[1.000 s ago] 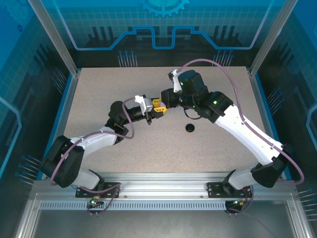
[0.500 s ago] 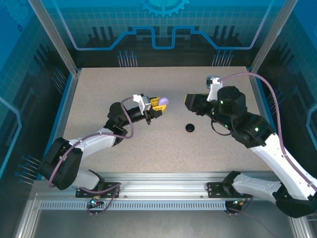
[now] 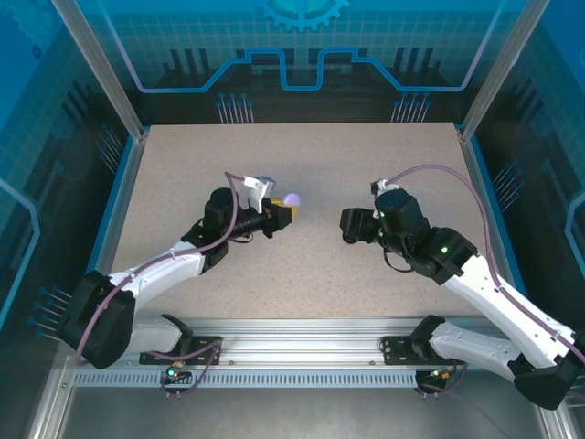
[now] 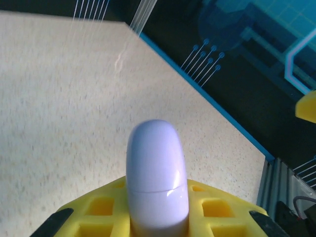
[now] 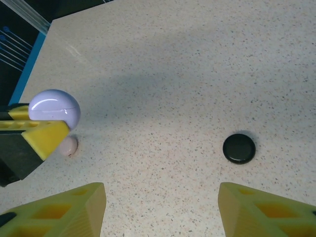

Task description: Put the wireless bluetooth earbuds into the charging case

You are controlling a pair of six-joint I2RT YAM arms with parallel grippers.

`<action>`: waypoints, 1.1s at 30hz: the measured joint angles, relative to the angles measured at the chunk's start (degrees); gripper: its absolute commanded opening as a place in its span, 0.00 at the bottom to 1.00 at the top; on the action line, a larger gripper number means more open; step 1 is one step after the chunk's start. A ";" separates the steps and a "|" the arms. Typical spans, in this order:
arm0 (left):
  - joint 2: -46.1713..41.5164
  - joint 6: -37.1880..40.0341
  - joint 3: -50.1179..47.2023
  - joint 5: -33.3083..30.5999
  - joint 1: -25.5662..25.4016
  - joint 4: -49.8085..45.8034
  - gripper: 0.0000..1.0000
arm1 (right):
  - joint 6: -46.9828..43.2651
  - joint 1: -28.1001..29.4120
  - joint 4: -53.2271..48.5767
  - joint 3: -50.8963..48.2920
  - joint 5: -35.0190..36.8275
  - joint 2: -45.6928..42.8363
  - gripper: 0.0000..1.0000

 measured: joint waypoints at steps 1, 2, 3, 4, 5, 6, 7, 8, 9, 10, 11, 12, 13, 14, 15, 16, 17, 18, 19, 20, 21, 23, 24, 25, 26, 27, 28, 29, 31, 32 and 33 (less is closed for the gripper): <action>0.42 -1.57 -0.07 -0.31 -0.15 -0.57 0.00 | 0.20 0.02 -0.11 -0.11 0.42 -0.24 0.63; 0.90 -3.15 -0.24 -0.66 -0.37 -0.94 0.00 | 0.46 0.02 -0.31 -0.22 0.72 -0.59 0.63; 1.46 -4.83 -0.44 -1.03 -0.72 -1.31 0.00 | 0.83 0.02 -0.55 -0.55 1.05 -1.16 0.63; 2.12 -6.51 -0.68 -1.29 -1.11 -1.44 0.00 | 1.05 0.02 -0.85 -0.85 1.44 -1.81 0.63; 2.75 -7.76 -0.85 -1.55 -1.44 -1.62 0.00 | 1.29 0.02 -1.25 -1.11 1.73 -2.40 0.63; 3.67 -9.18 -0.98 -1.79 -1.84 -1.81 0.00 | 1.53 0.02 -1.51 -1.44 1.97 -3.10 0.63; 4.68 -10.49 -0.98 -2.10 -2.16 -2.14 0.00 | 1.73 0.02 -1.81 -1.75 2.16 -3.85 0.63; 5.51 -11.41 -0.98 -2.23 -2.38 -2.29 0.00 | 1.97 0.02 -2.12 -1.97 2.32 -4.39 0.63; 6.51 -12.61 -0.98 -2.34 -2.58 -2.49 0.00 | 2.21 0.02 -2.40 -2.14 2.38 -4.94 0.63; 7.52 -13.68 -0.98 -2.36 -2.71 -2.58 0.00 | 2.38 0.02 -2.60 -2.29 2.49 -5.42 0.63; 8.39 -14.36 -0.98 -2.38 -2.82 -2.64 0.00 | 2.54 0.02 -2.82 -2.36 2.56 -5.73 0.64; 9.55 -15.34 -0.96 -2.43 -2.91 -2.69 0.00 | 2.58 0.04 -3.04 -2.38 2.75 -5.95 0.64; 10.82 -16.09 -0.94 -2.51 -3.02 -2.69 0.00 | 2.60 0.09 -3.23 -2.38 2.99 -6.05 0.64; 11.87 -16.76 -0.87 -2.51 -3.08 -2.71 0.00 | 2.73 0.11 -3.39 -2.38 3.15 -6.08 0.64; 13.20 -17.18 -0.76 -2.54 -3.19 -2.73 0.00 | 2.75 0.13 -3.52 -2.38 3.26 -6.08 0.64; 14.58 -17.73 -0.61 -2.54 -3.32 -2.86 0.00 | 2.75 0.13 -3.72 -2.38 3.41 -6.05 0.64; 15.61 -18.16 -0.52 -2.54 -3.41 -2.91 0.00 | 2.75 0.13 -3.96 -2.38 3.43 -6.05 0.64; 16.68 -18.53 -0.42 -2.54 -3.54 -2.89 0.00 | 2.75 0.13 -4.20 -2.38 3.50 -6.05 0.64; 17.70 -18.60 -0.42 -2.54 -3.67 -2.84 0.00 | 2.75 0.15 -4.42 -2.38 3.61 -6.05 0.64; 18.62 -18.67 -0.42 -2.51 -3.74 -2.84 0.00 | 2.78 0.28 -4.61 -2.38 3.74 -6.08 0.64; 19.61 -18.75 -0.39 -2.51 -3.80 -2.84 0.00 | 2.78 0.37 -4.85 -2.38 3.80 -6.08 0.64; 21.55 -18.80 -0.11 -2.51 -3.85 -2.80 0.00 | 2.78 0.39 -5.16 -2.38 3.85 -6.10 0.64; 22.43 -18.80 -0.04 -2.51 -3.85 -2.78 0.01 | 2.80 0.39 -5.40 -2.38 3.85 -6.14 0.64; 23.26 -18.82 -0.04 -2.51 -3.85 -2.75 0.02 | 2.80 0.39 -5.62 -2.38 3.85 -6.19 0.64; 23.85 -18.84 -0.04 -2.51 -3.85 -2.71 0.03 | 2.80 0.46 -5.77 -2.38 3.85 -6.29 0.64; 24.52 -18.93 -0.04 -2.54 -3.85 -2.60 0.05 | 2.80 0.46 -5.97 -2.38 3.85 -6.47 0.64; 24.98 -19.02 -0.04 -2.54 -3.85 -2.49 0.06 | 2.80 0.46 -6.12 -2.38 3.85 -6.64 0.64; 25.49 -19.04 -0.04 -2.49 -3.85 -2.27 0.06 | 2.80 0.46 -6.29 -2.38 3.85 -6.88 0.64; 25.86 -19.02 0.22 -2.64 -3.93 -1.77 0.09 | 2.80 0.46 -6.69 -2.38 3.87 -7.30 0.65; 26.03 -19.02 0.24 -2.69 -3.93 -1.57 0.12 | 2.80 0.46 -6.99 -2.38 3.87 -7.54 0.65; 26.16 -19.02 0.24 -2.69 -3.96 -1.31 0.13 | 2.80 0.46 -7.34 -2.38 3.87 -7.72 0.66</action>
